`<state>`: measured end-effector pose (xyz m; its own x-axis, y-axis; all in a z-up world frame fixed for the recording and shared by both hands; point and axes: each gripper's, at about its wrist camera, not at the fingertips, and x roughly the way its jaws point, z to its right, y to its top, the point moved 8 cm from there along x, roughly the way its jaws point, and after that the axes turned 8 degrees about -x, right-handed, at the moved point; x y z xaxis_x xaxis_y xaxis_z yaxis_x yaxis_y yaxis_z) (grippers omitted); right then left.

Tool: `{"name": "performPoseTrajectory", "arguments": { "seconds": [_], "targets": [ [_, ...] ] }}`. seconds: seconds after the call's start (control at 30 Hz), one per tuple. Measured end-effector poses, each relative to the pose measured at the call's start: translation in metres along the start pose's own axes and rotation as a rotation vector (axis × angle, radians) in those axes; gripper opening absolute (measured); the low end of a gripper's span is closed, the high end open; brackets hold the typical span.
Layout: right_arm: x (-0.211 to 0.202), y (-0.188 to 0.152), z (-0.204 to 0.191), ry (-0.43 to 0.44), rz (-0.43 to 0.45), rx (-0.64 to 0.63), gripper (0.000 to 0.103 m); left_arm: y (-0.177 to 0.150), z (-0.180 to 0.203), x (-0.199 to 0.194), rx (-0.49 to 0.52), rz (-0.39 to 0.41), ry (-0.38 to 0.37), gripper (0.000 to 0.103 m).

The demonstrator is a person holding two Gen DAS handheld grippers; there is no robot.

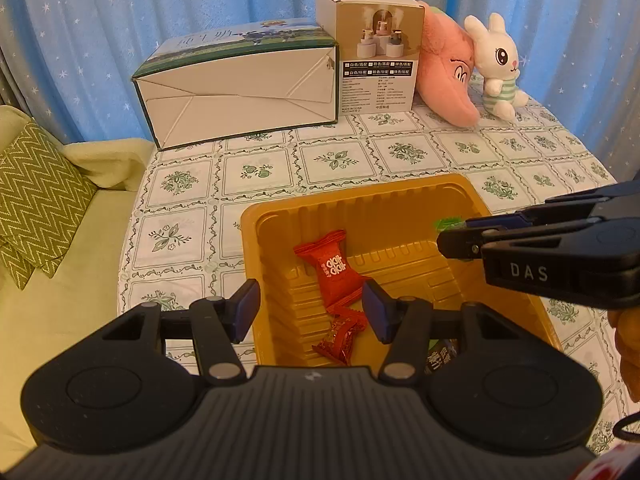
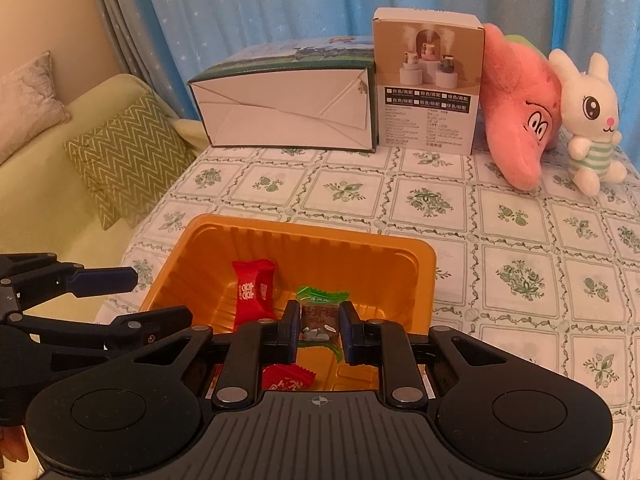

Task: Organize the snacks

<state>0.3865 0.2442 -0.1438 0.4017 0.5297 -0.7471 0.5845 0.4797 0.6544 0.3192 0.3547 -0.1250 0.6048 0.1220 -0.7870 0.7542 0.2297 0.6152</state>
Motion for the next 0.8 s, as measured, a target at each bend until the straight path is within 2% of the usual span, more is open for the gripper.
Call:
{"name": "performPoseTrajectory", "arguments": {
  "seconds": [0.27, 0.3, 0.33, 0.37, 0.8],
  "targets": [
    [0.002, 0.004, 0.001, 0.053, 0.032, 0.049, 0.023, 0.001, -0.003, -0.003, 0.016, 0.013, 0.021, 0.053],
    [0.001, 0.004, 0.003, 0.047, 0.041, 0.05, 0.036, 0.0, -0.003, -0.003, 0.019, 0.014, 0.026, 0.053],
    [0.0, 0.004, 0.004, 0.044, 0.047, 0.056, 0.053, 0.0, -0.003, -0.003, 0.022, 0.014, 0.03, 0.053],
    [-0.002, 0.003, 0.005, 0.044, 0.051, 0.063, 0.057, -0.001, -0.002, -0.003, 0.024, 0.015, 0.031, 0.053],
    [-0.019, -0.01, 0.007, 0.016, 0.039, 0.059, 0.058, -0.007, -0.001, -0.021, -0.004, 0.019, 0.027, 0.065]
  ]
}}
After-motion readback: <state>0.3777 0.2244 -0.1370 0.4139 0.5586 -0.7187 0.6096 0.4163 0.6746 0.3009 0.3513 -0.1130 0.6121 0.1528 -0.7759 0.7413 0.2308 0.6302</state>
